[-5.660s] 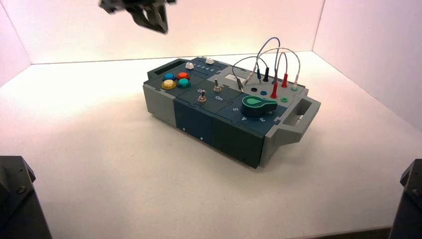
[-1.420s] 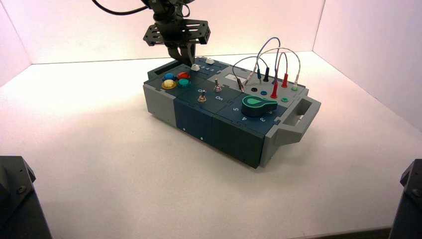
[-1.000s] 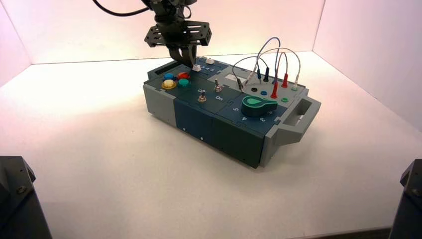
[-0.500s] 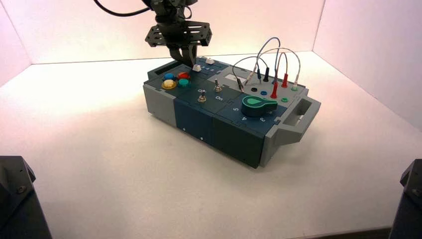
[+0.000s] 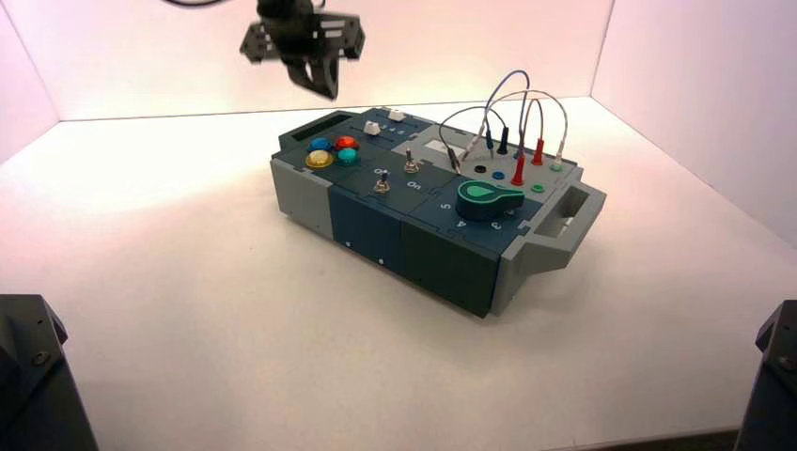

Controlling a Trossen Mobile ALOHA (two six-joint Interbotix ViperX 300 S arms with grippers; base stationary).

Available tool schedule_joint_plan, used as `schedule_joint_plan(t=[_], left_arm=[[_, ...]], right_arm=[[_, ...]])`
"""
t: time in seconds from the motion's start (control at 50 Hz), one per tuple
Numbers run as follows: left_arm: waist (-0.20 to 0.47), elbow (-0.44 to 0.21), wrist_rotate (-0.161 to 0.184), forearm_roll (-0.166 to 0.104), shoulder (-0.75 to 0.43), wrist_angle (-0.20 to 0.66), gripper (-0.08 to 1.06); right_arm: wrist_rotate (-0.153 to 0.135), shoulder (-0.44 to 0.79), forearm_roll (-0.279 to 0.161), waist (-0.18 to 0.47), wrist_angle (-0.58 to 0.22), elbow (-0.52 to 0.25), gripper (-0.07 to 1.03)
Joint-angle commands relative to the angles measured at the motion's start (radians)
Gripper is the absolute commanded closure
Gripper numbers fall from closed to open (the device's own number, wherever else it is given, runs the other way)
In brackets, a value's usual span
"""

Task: Move the bottom slider to position 3.

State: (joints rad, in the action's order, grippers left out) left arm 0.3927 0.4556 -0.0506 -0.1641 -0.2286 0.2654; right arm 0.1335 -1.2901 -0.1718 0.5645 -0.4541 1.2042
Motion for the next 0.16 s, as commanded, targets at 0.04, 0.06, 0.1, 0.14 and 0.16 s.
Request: schedule_joint_plan(t=[0.04,0.06,0.1,0.14,0.16], left_arm=[[-0.003,-0.003,-0.006,0.003,0.089,-0.006,1.01],[-0.003,-0.002,-0.006,0.003,0.092,-0.006,1.01],[-0.003,-0.003,-0.006,0.003,0.101,-0.006,1.01],[-0.003,-0.003,-0.006,0.003,0.107,-0.005,1.01],[-0.003,-0.005,-0.006,0.003,0.112,-0.006,1.01]], right_arm=[[0.003,0.015,-0.005,0.000,0.006,-0.035,0.99],[0.003,0.015,-0.003,0.000,0.006,-0.035,0.99],[0.003,0.015,-0.003,0.000,0.006,-0.035,0.99],[0.003,0.017,-0.003,0.000,0.006,-0.035,0.99],[0.003,0.015,-0.003,0.000,0.006,-0.035,0.99]])
